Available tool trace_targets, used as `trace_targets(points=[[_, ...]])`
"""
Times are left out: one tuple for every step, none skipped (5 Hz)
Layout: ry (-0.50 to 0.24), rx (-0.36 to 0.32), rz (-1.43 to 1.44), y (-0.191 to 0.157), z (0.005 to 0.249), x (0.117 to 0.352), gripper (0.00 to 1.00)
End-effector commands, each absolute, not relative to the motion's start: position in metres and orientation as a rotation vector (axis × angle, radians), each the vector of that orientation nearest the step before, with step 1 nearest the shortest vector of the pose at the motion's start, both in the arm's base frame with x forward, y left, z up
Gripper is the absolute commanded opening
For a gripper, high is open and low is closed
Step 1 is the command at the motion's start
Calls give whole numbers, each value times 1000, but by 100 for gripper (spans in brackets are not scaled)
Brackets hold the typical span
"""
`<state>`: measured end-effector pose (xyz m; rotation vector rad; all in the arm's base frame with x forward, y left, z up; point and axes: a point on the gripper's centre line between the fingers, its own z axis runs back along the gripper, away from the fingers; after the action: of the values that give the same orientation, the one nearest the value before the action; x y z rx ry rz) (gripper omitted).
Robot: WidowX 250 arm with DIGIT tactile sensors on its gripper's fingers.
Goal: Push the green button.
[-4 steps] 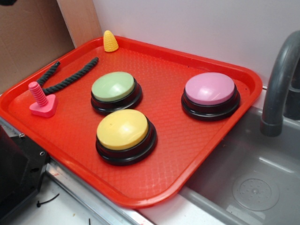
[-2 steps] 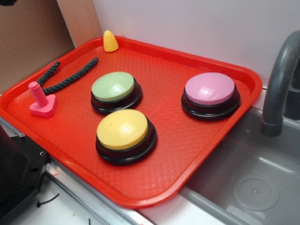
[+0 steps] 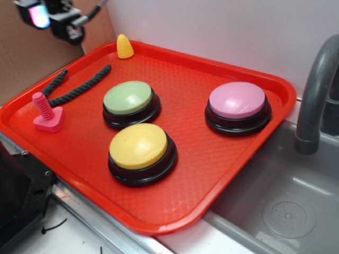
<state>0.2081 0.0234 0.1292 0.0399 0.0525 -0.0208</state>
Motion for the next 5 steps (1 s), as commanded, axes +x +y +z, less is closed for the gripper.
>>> trace_targets(points=[[-87,40,-298,3,93,232,100],[-67,35,-370,-5,75,226,100],[-50,40,-435,-8,58,229,100],[-40,49,-448,-10,50,232,100],[-39,49,-441,-12,52,233,100]])
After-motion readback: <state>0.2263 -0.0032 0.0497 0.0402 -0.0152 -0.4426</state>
